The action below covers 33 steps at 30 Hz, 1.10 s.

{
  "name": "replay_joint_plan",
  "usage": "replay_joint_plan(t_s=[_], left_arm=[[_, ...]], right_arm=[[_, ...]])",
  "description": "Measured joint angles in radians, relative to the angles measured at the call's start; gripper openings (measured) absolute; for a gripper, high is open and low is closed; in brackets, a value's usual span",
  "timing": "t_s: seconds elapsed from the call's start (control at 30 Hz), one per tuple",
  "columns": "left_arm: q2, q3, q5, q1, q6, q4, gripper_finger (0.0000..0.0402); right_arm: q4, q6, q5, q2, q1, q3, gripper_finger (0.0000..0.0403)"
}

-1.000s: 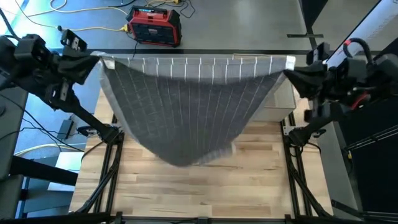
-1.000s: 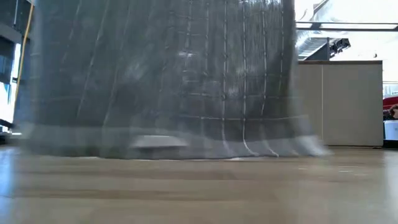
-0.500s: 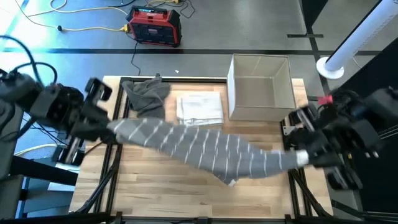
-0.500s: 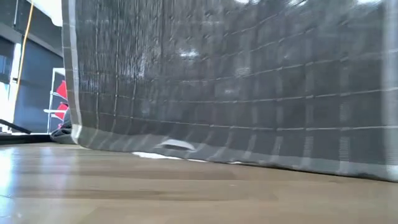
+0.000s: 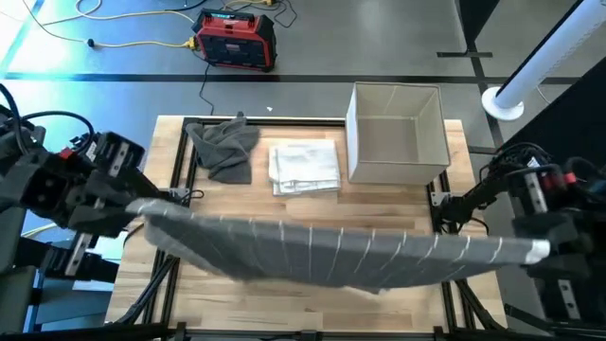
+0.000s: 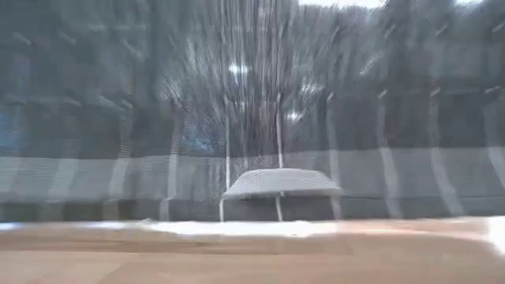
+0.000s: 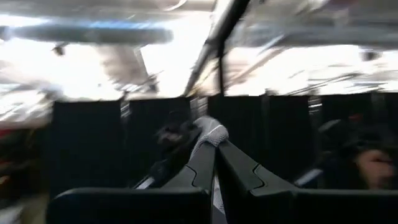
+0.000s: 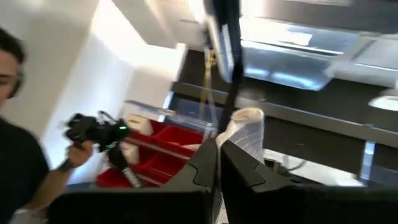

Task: Fold towel
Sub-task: Fold the gray patterned towel

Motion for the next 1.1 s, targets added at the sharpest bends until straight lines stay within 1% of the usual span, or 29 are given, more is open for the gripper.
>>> replay_joint_plan(t_s=[0.07,0.17,0.23,0.27,0.3,0.33,0.4,0.47,0.5,0.57,0.67,0.73,0.8,0.83,1.03,1.1], left_arm=[[0.000,0.000,-0.102,-0.001,0.005,0.010,0.0000],[-0.001,0.000,-0.392,0.003,0.084,-0.004,0.0000],[-0.003,0.000,-0.579,0.023,0.120,-0.072,0.0000],[-0.004,0.000,-0.631,0.037,0.123,-0.119,0.0000],[-0.006,0.000,-0.638,0.051,0.104,-0.177,0.0000],[-0.010,0.000,-0.626,0.062,0.069,-0.244,0.0000],[-0.014,0.000,-0.597,0.076,-0.039,-0.366,0.0000],[-0.021,0.000,-0.600,0.092,-0.177,-0.521,0.0000],[-0.023,0.000,-0.596,0.104,-0.252,-0.603,0.0000],[-0.024,0.000,-0.567,0.128,-0.405,-0.769,0.0000],[-0.024,-0.001,-0.489,0.164,-0.606,-1.000,0.0000],[-0.025,-0.001,-0.443,0.205,-0.710,-1.132,0.0000],[-0.027,-0.001,-0.402,0.250,-0.782,-1.257,0.0000],[-0.028,-0.001,-0.393,0.270,-0.792,-1.287,0.0000],[-0.039,-0.001,-0.347,0.385,-0.767,-1.387,0.0000],[-0.044,-0.001,-0.307,0.417,-0.759,-1.399,0.0000]], right_arm=[[0.042,-0.029,0.109,0.000,0.019,0.000,0.0000],[0.072,-0.029,0.424,0.000,0.000,-0.001,0.0000],[0.061,-0.010,0.626,-0.001,-0.035,-0.010,0.0000],[0.035,-0.003,0.723,0.000,-0.054,-0.011,0.0000],[-0.007,0.016,0.797,0.000,-0.070,-0.011,0.0000],[-0.068,0.049,0.814,-0.001,-0.088,-0.011,0.0000],[-0.229,0.182,0.803,-0.008,-0.109,-0.012,0.0000],[-0.378,0.321,0.814,-0.013,-0.113,-0.012,0.0000],[-0.482,0.396,0.815,-0.019,-0.122,-0.012,0.0000],[-0.690,0.597,0.795,-0.030,-0.135,-0.012,0.0000],[-1.036,0.932,0.771,-0.043,-0.155,-0.012,0.0000],[-1.266,1.149,0.737,-0.045,-0.178,-0.012,0.0000],[-1.473,1.340,0.703,-0.045,-0.202,-0.013,0.0000],[-1.521,1.372,0.690,-0.047,-0.216,-0.015,0.0000],[-1.451,1.184,0.640,-0.067,-0.316,-0.039,0.0000],[-1.446,1.161,0.599,-0.078,-0.347,-0.042,0.0000]])
